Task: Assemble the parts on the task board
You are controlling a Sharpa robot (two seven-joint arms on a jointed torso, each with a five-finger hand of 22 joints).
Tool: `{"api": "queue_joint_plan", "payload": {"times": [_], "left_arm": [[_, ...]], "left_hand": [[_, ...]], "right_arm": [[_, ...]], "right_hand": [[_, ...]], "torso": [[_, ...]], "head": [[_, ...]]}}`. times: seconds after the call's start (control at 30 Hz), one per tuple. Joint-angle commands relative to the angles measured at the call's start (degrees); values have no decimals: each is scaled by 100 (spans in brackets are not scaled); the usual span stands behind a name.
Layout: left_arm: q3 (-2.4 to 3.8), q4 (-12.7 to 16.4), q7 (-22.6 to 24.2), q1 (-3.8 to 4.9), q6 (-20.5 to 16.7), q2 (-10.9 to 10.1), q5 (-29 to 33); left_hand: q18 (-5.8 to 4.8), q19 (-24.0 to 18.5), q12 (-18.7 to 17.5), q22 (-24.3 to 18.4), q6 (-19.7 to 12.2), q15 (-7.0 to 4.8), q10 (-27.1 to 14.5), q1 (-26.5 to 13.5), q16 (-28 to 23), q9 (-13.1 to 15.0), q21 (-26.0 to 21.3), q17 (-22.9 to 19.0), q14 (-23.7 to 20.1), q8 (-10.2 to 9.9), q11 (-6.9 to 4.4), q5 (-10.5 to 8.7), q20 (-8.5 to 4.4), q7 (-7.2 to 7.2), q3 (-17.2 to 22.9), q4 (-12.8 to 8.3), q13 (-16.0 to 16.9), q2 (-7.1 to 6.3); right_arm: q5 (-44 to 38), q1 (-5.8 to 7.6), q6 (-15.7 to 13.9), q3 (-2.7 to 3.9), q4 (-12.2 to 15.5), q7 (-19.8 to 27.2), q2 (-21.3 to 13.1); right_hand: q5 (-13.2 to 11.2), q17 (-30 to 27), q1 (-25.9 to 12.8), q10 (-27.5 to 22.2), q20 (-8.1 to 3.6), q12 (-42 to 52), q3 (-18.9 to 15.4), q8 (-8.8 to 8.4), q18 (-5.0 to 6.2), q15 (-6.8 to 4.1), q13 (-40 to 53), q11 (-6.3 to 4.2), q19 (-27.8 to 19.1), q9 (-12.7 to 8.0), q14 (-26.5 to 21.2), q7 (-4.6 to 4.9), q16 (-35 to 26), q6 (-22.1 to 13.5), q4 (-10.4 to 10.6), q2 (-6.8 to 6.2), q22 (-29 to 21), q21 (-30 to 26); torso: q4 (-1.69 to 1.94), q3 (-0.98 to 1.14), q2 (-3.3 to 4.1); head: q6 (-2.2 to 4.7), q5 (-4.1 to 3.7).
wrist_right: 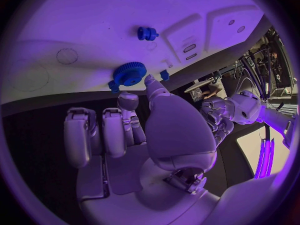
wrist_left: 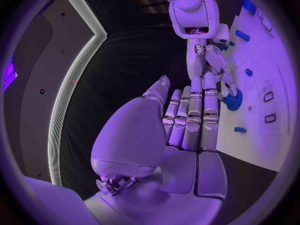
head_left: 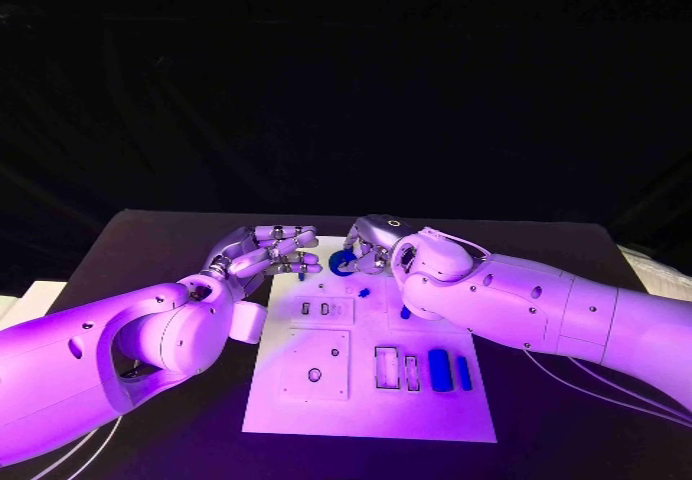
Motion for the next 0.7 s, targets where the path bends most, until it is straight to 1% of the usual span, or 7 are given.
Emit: {"api": "queue_joint_plan", "payload": {"times": [0.03,0.2,0.3,0.33,0.4,0.47,0.7], "left_arm": [[4,19,12,7,85,2,8],[4,2,8,7,98,5,8],[4,-18,8,8,128,-1,8],[4,-23,8,8,150,-6,5],[4,-30,4,8,186,-16,-19],[4,-48,-3,8,221,-20,-62],[4,-119,-53,8,257,1,-198]], "left_hand": [[75,-15,-32,7,-12,3,-4,9,-37,2,-11,9,-46,-19,1,-21,0,11,-2,-36,2,-2],[75,-15,-32,7,-12,3,-4,9,-37,2,-11,9,-46,-19,1,-21,0,11,-2,-36,2,-2],[74,-17,-34,8,-15,4,-8,6,-42,1,-11,13,-48,-22,2,-21,1,11,-1,-40,1,-5],[75,-17,-33,9,-13,4,-4,6,-44,2,-11,15,-48,-22,0,-21,0,8,1,-43,2,-5],[82,-5,-11,21,38,-15,61,2,-46,11,0,43,-19,-5,-30,-22,-11,-31,28,-63,10,11],[94,34,9,47,90,-48,157,-14,-28,15,32,92,54,4,-68,-28,-33,-65,60,-80,16,19],[99,223,19,178,214,-161,429,-89,151,15,211,337,347,0,-152,-43,-130,-115,162,-93,27,-4]], "right_arm": [[30,2,40,-1,33,45,-16],[262,1,-454,0,152,313,-164],[701,3,-769,14,343,907,-404],[854,7,-784,22,418,1163,-500],[1121,30,-727,36,578,1610,-699],[1337,73,-530,48,775,1975,-944],[1556,137,-274,58,1140,2237,-1478]], "right_hand": [[29,-4,-63,38,10,59,5,7,-40,25,38,2,-19,8,302,-4,-37,-4,43,10,393,-16],[188,42,-33,151,10,271,-22,14,-50,20,192,-4,18,18,316,-8,-11,13,123,64,442,7],[272,52,120,158,5,302,20,24,-52,12,214,-15,28,26,321,-18,-5,40,74,117,454,14],[236,94,315,177,-2,353,100,43,-61,-2,254,-33,54,35,330,-31,20,82,-35,164,492,32],[90,167,675,228,-25,474,274,59,-73,-18,354,-42,89,43,346,-35,65,150,-259,256,543,57],[67,168,822,197,-28,431,353,56,-70,-18,324,-49,77,41,344,-31,64,187,-385,254,530,50],[62,-76,862,-94,-26,-128,402,50,-21,-17,-113,-50,-76,38,280,-33,-94,255,-478,192,324,-56]], "torso": [[0,3,2],[3,7,-2],[-4,10,-1],[-7,8,0],[-17,8,4],[-33,13,5],[-64,34,-15]], "head": [[-1,-1],[3,4],[3,20],[4,22],[4,23],[3,28],[15,34]]}}
